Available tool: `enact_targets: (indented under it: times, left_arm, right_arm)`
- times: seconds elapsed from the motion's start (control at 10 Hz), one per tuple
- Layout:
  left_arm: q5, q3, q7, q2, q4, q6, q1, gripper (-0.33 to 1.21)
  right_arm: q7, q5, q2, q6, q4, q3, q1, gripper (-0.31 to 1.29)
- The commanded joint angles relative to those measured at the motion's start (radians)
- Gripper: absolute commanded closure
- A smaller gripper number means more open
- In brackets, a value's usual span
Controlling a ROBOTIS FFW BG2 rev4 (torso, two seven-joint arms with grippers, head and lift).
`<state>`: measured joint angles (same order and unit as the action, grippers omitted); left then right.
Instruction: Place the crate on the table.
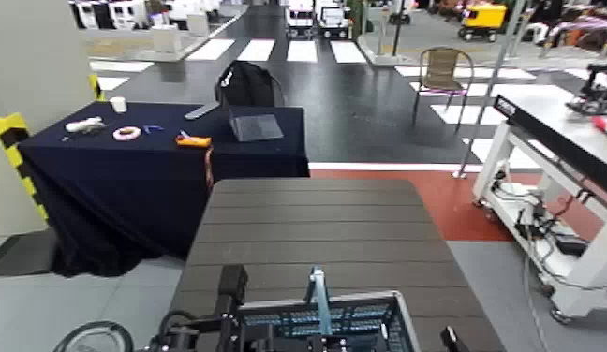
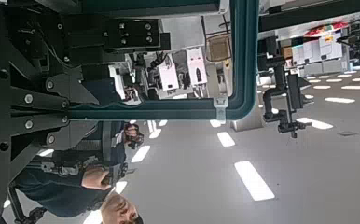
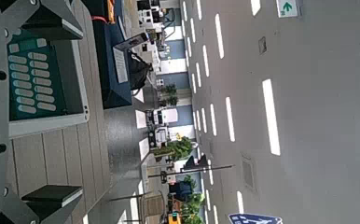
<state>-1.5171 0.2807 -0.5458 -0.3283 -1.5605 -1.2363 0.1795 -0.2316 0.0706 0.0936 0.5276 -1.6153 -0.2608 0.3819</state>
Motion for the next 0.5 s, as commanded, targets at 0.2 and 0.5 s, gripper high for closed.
enact_targets:
  times: [0.2,0.5]
  left_arm:
    - [0.005,-0.005,0.0,0.003,0.003,0.001,0.001,1.2]
    - [0.029,0.006,-0.003,0.018,0.054,0.0,0.044,1.2]
  right_arm:
    - [0.0,0.0,0.0,0.0,0.0,-0.002,-0.002,0.13]
    - [0.0,0.003,0.002,0.002,0.003,-0.006,-0.005,0.13]
